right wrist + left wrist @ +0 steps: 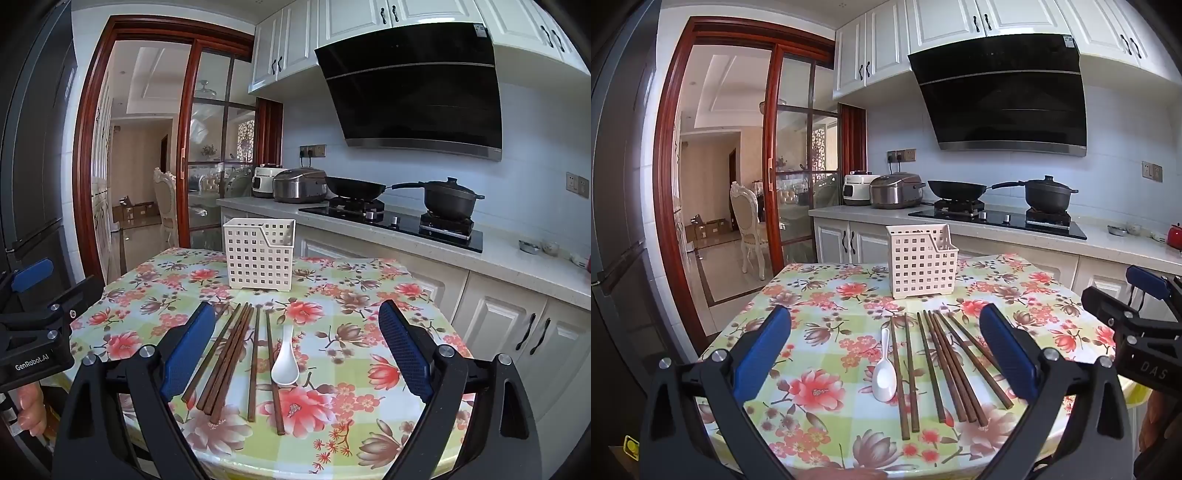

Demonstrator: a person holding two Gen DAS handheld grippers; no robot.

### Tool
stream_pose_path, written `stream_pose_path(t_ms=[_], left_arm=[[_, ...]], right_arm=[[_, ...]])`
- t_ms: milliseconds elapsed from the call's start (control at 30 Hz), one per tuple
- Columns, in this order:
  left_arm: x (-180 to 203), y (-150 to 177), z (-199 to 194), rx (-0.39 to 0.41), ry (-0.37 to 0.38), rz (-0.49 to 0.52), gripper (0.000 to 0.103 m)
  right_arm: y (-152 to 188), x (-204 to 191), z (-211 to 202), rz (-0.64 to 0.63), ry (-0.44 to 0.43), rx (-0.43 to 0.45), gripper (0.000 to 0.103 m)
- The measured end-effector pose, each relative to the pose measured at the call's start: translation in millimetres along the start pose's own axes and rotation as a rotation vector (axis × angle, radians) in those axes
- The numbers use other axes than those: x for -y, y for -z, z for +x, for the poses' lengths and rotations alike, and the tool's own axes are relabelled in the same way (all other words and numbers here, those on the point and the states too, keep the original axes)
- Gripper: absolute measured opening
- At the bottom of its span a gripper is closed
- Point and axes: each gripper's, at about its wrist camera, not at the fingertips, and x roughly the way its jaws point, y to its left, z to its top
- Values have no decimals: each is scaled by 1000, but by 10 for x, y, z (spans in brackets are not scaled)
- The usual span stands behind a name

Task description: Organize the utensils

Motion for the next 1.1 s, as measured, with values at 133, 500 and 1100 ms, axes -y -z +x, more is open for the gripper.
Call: stream_pose_path(t_ms=[133,500,1100], left_arm=[[0,-1,-4,2,4,2,99],[-36,-13,-31,0,5,1,99],[10,19,27,-3,7,1,99]], right_arm=[[-2,0,3,0,-2,-5,85],[22,-14,4,0,-5,0,85],[2,-43,-8,-1,-6,0,85]])
